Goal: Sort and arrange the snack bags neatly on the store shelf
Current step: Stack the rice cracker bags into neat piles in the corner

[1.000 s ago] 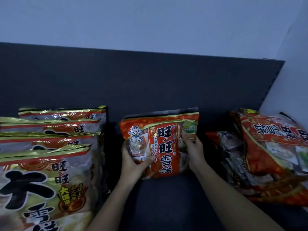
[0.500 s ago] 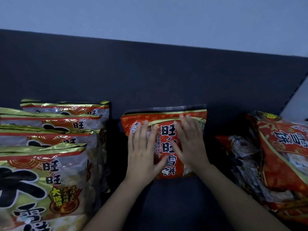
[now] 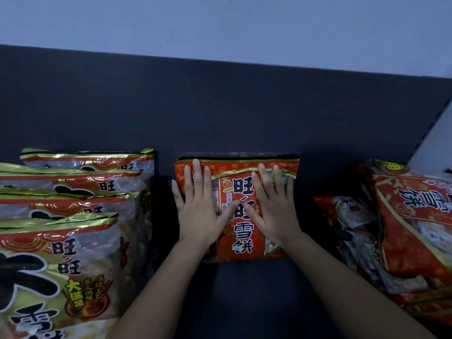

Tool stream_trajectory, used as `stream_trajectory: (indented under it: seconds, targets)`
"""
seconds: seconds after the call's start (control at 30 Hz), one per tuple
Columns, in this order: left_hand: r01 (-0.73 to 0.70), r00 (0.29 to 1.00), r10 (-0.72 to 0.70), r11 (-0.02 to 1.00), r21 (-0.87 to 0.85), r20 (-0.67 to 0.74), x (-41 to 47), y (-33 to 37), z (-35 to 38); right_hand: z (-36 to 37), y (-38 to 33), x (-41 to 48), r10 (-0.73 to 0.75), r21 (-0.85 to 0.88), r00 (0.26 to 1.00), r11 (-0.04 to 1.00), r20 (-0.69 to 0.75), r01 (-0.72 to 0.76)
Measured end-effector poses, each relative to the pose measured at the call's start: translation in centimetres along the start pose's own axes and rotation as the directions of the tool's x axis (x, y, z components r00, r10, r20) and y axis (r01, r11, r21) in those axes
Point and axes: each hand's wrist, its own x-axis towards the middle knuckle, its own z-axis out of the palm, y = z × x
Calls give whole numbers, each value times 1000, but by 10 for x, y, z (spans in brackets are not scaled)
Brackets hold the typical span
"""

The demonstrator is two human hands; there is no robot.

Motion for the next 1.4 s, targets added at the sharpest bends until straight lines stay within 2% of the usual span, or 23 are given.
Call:
stream_trajectory:
  seconds: [0.1, 0.23, 0.33, 0.47, 0.6, 0.77, 0.97, 1.1, 1.2, 1.4]
  targets:
    - [7, 999, -8, 1000, -31, -40, -4, 14, -5, -13, -1, -2, -4, 21, 1000, 1000, -2, 4]
    - [-173, 983, 166, 981, -83, -83, -10, 46, -12, -44, 8, 0, 52, 21, 996, 998, -66, -51]
    - [-289, 956, 281, 950, -121, -79, -13, 74, -16, -72, 33, 1, 144, -68, 984, 986, -104, -151]
    - [-445, 893, 450, 886, -133, 9, -17, 113, -23, -110, 78, -18, 324, -121, 935, 932, -144, -342]
    - [-569, 803, 594, 788, -235, 48, -20, 148, -25, -138, 122, -58, 552, -185, 816, 796, -170, -577]
    - [-605, 710, 683, 717, -345, 173, -26, 196, -26, -157, 158, -120, 824, -195, 562, 541, -70, -818]
    - [-491, 622, 704, 692, -529, 343, -28, 232, -16, -159, 183, -164, 949, -33, 315, 316, 28, -948]
    - [-426, 624, 698, 680, -597, 350, -29, 241, -15, -160, 197, -169, 987, 101, 142, 134, 71, -986]
    - [-410, 629, 700, 668, -621, 338, -28, 239, -10, -158, 203, -166, 995, 75, 99, 96, 28, -993]
    - [-401, 621, 700, 671, -624, 353, -28, 230, -4, -154, 210, -151, 992, 50, 101, 105, -77, -993]
